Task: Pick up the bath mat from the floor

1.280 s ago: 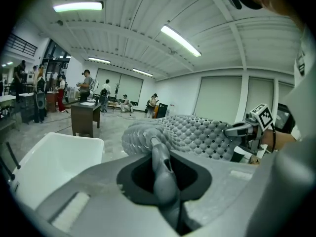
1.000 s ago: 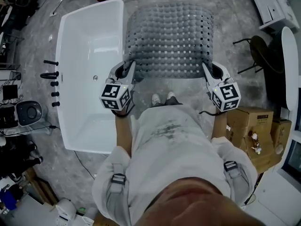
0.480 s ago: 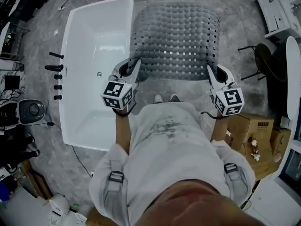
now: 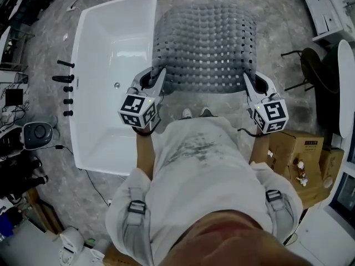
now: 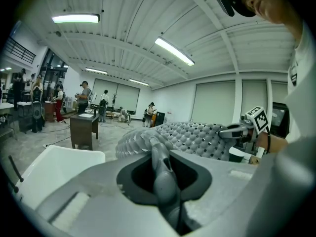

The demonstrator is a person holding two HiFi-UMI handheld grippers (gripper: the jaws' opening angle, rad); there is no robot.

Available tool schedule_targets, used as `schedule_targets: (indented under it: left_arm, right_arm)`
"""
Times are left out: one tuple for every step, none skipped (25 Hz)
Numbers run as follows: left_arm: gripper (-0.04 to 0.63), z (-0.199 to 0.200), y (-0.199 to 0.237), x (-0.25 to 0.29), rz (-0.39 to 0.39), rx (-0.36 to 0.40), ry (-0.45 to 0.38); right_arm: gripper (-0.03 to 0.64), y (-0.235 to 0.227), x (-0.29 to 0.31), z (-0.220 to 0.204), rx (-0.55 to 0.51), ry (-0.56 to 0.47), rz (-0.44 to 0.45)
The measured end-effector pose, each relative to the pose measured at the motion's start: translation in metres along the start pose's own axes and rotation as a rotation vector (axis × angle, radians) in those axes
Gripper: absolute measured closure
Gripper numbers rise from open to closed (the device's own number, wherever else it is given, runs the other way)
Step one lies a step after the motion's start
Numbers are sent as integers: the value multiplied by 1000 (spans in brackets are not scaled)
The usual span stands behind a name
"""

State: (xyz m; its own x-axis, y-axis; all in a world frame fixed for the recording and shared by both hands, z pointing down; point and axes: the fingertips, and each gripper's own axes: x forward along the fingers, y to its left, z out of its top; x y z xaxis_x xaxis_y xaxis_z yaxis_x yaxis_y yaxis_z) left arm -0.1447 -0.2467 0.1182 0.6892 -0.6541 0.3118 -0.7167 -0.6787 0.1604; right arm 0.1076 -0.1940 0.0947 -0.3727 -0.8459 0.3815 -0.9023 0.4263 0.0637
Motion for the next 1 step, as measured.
schedule_targets:
  left_arm:
    - [552, 0, 0, 1, 0, -1, -1]
  right_arm:
    - [583, -1, 0, 0, 1, -1, 1]
